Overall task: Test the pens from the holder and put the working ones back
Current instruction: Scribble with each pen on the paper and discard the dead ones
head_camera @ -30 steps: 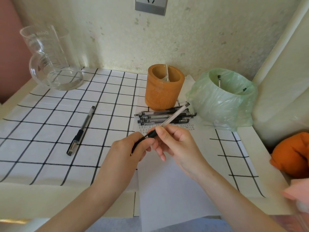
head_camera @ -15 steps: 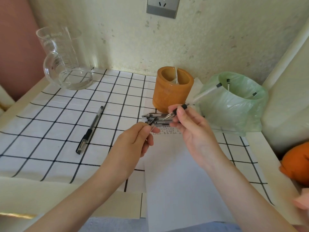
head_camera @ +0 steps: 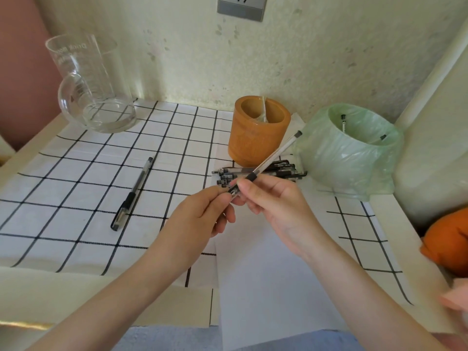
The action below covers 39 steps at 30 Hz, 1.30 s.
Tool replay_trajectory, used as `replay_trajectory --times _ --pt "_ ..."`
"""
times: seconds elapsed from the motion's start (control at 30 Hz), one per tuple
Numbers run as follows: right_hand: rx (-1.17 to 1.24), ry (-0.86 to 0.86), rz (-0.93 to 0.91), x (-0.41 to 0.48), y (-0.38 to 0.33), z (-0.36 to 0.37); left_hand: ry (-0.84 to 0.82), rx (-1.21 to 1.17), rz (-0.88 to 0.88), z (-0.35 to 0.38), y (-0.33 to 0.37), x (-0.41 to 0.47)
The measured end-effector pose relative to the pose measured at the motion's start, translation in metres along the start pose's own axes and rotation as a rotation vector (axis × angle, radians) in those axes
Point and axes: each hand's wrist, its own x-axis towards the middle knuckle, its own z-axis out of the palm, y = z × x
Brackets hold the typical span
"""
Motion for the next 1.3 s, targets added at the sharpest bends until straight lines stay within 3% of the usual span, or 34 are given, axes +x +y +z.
replay_trajectory --times 0.27,0.4,0.47,0.57,0.67,0.87,1.0,1.13,1.3 --pt "-0.067 0.054 -0.079 -0.004 -0.002 0.008 0.164 0.059 0.034 0.01 -0.005 -0.004" --pt "-0.06 0.074 -0.074 -0.006 0.002 0.01 0.213 0.352 0.161 0.008 -0.008 -0.005" --pt "-0.046 0.079 -0.073 -0.007 0.004 0.009 0.208 0.293 0.118 0.009 -0.009 -0.006" --pt "-0.045 0.041 -0.051 -0.008 0.004 0.007 0.138 0.009 0.009 0.016 0.0 -0.009" --pt "0.026 -0.034 0.036 -0.007 0.002 -0.003 0.078 -0.078 -0.011 0.017 0.003 -0.009" --pt "0.209 0.095 -0.008 0.002 -0.015 -0.03 0.035 -0.042 -0.069 0.01 -0.006 -0.006" --pt "0.136 0.178 -0.062 0.006 -0.011 -0.024 0.011 -0.021 -0.053 0.01 -0.008 -0.006" --pt "0.118 0.209 -0.073 0.005 -0.003 -0.018 0.098 -0.006 -0.026 0.008 -0.008 -0.003" --pt "0.196 0.176 -0.062 0.003 0.001 -0.012 0.201 0.192 0.063 0.005 -0.008 -0.004"
